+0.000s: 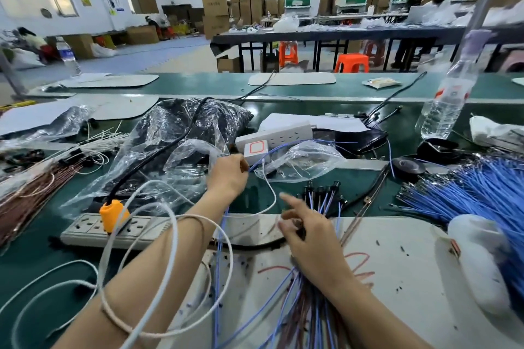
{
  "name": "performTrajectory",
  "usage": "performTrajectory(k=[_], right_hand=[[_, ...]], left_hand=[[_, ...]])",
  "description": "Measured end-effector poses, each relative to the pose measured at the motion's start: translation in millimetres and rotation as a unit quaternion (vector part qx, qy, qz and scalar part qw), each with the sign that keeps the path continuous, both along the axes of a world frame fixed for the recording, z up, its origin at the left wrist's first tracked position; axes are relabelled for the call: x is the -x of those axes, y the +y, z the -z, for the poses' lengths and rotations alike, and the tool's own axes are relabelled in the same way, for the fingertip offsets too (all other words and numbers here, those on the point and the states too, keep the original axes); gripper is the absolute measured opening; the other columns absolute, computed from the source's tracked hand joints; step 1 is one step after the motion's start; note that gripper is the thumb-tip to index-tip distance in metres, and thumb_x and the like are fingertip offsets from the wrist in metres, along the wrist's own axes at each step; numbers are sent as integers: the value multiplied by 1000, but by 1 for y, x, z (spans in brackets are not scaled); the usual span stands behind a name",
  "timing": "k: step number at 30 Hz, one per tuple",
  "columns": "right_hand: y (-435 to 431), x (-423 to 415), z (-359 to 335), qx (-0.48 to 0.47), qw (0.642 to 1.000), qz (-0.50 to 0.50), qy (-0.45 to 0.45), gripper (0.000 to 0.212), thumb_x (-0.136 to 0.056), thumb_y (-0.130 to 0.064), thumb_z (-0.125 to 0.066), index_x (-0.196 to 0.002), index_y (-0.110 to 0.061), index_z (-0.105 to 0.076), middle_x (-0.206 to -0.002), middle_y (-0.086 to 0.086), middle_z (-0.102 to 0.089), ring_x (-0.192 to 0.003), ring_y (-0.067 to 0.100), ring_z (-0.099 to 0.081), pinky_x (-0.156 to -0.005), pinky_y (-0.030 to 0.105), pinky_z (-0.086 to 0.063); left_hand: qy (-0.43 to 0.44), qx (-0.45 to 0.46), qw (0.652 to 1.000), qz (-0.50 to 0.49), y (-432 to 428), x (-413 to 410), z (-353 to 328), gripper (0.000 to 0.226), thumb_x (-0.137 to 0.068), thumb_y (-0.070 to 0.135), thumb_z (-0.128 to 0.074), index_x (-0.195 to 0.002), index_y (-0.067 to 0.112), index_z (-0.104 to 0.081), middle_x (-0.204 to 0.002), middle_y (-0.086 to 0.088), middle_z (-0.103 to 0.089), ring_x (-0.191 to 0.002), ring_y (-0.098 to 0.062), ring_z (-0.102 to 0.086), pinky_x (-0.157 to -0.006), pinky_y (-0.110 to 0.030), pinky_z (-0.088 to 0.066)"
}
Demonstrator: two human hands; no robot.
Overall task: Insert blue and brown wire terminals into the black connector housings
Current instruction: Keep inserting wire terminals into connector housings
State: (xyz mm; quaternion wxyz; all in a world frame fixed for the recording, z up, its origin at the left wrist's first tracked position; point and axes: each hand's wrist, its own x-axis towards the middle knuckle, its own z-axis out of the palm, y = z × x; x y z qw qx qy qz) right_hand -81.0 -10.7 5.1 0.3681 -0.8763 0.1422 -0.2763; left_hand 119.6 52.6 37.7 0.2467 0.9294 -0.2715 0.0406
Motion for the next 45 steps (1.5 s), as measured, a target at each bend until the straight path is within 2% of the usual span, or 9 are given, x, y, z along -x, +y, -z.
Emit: performTrajectory(k=[5, 12, 21, 25, 27, 30, 34, 40, 45], right_hand=[[-6, 5, -2, -140, 977, 85, -138, 27, -93, -16, -60, -115, -31, -60, -84, -12, -67, -79, -2, -61, -70, 5, -43], [-12, 1, -7, -350, 919, 58, -173, 16, -92, -15, -60, -89, -27, -70, -69, -10, -72, -61, 7, -66, -61, 15, -51], [-18, 2, -7, -437, 873, 64, -207, 13, -93, -17, -58, -91, -17, -70, -66, 2, -69, -49, 11, -59, -52, 17, -50], [-20, 3, -7, -445, 872, 57, -198, 18, -99, -14, -49, -101, -19, -67, -64, 3, -68, -48, 13, -60, -50, 19, -50], [-20, 6, -5, -433, 878, 58, -193, 20, -100, -14, -48, -101, -21, -67, -64, 3, -67, -50, 13, -60, -51, 19, -51], [-21, 10, -2, -427, 881, 55, -196, 21, -100, -14, -47, -98, -21, -67, -65, 6, -67, -51, 16, -60, -53, 20, -51], [-21, 11, -2, -422, 885, 44, -191, 22, -100, -13, -47, -97, -21, -67, -64, 8, -67, -50, 15, -59, -51, 20, -50], [-21, 10, 0, -410, 894, 45, -175, 21, -100, -13, -47, -96, -18, -67, -64, 8, -67, -50, 16, -59, -51, 20, -49], [-16, 12, -6, -378, 913, 26, -153, 22, -99, -12, -47, -95, -14, -68, -65, 7, -67, -49, 14, -54, -50, 19, -46]], left_hand=[[-50, 130, 980, 143, 12, 28, -5, 12, -85, 4, -64, -92, 14, -65, -89, -2, -69, -83, -18, -64, -81, -31, -52], [15, 165, 920, 354, 33, 70, 13, 8, -82, 2, -70, -85, 9, -66, -77, 6, -66, -71, -7, -62, -72, -21, -51], [-38, 205, 946, 247, 31, 50, 6, 10, -83, 4, -68, -92, 8, -70, -80, 8, -66, -69, 4, -60, -74, -17, -51], [5, 295, 949, 114, 6, 14, -24, 19, -91, 8, -61, -110, 5, -63, -105, -9, -70, -91, -17, -65, -90, -26, -50], [41, 220, 971, 87, -6, -2, -30, 33, -95, 14, -56, -127, 8, -53, -124, -11, -61, -112, -23, -57, -100, -33, -43], [8, 7, 1000, 14, -8, -15, -24, 32, -93, 14, -54, -124, 5, -50, -130, -19, -47, -115, -34, -51, -99, -39, -39], [-3, -244, 970, 20, 8, -9, -13, 27, -88, 17, -58, -110, 0, -57, -124, -21, -54, -107, -36, -58, -89, -43, -50], [53, -273, 960, 39, 26, 2, -20, 19, -80, 18, -66, -79, 8, -50, -76, -6, -56, -75, -27, -56, -63, -31, -47], [41, -205, 978, 1, 34, 21, -41, 23, -78, 27, -61, -69, 15, -44, -71, -1, -47, -79, -26, -53, -72, -32, -46]])
